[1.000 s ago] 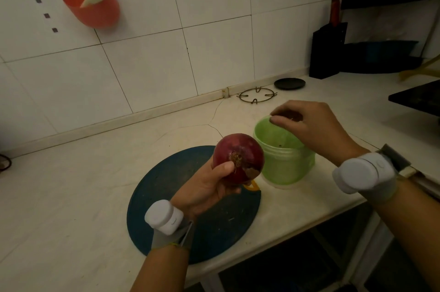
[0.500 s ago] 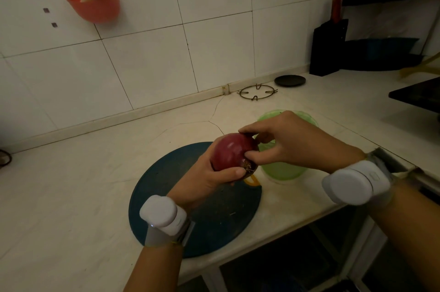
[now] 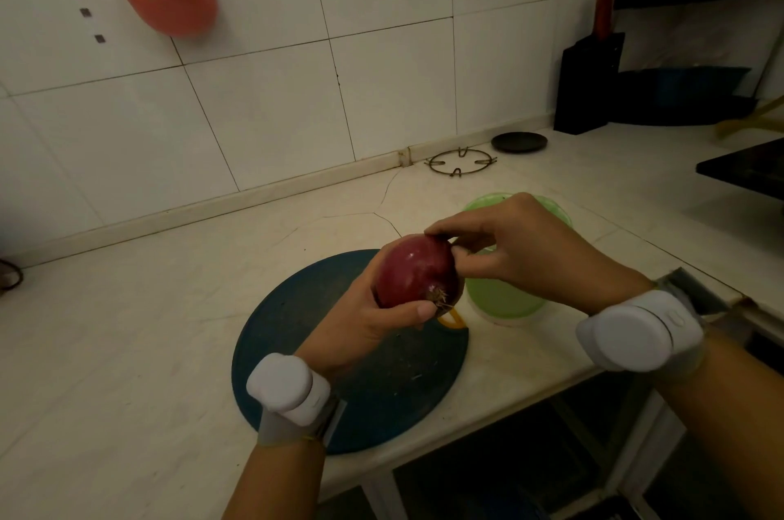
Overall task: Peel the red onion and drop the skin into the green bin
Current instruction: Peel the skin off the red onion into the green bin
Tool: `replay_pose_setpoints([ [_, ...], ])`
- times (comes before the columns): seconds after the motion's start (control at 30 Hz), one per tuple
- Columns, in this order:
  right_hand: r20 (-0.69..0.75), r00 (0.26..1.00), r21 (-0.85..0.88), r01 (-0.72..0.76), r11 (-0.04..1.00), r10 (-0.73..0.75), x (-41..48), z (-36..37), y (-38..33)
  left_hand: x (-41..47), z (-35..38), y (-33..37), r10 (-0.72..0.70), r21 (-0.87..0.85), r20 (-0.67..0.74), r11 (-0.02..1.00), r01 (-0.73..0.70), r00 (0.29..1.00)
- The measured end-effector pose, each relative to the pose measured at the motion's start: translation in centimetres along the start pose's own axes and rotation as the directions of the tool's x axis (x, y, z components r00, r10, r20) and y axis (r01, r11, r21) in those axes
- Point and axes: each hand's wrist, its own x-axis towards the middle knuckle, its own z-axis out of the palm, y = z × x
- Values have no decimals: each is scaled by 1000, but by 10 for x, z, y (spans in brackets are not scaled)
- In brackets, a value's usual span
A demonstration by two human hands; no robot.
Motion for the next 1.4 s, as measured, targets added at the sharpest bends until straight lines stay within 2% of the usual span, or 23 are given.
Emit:
replay_pose_setpoints([
  [0.13, -24, 999, 194, -26, 981, 31, -4, 7, -1, -1, -2, -1, -5, -72, -1, 997, 5, 1000],
  [0.2, -41, 999, 232, -21, 973, 31, -6, 12, -3, -1, -3, -1, -6, -71, -9, 997, 5, 1000],
  [0.3, -70, 998, 150, 18, 988, -8, -8, 15, -6, 0, -5, 1, 8, -20, -24, 1000, -8, 1000],
  [0.5, 9, 1000, -62, 25, 998, -25, -4, 7, -6, -1, -4, 0, 11, 65, 14, 998, -12, 1000],
  [0.73, 35, 998, -130, 49, 990, -45, -5, 5, -2, -1, -1, -4, -10, 57, 26, 998, 9, 1000],
  [1.07, -201, 958, -119, 184, 976, -205, -8, 13, 1, 0, -7, 0, 3, 71, 7, 997, -4, 1000],
  [1.3, -236, 930, -192, 238, 952, -280, -8, 16, 0, 0, -5, 2, -3, 84, 17, 996, 2, 1000],
  [1.4, -273, 930, -167, 207, 964, -247, -8, 16, -1, 0, -4, 1, -19, 55, 25, 998, 18, 1000],
])
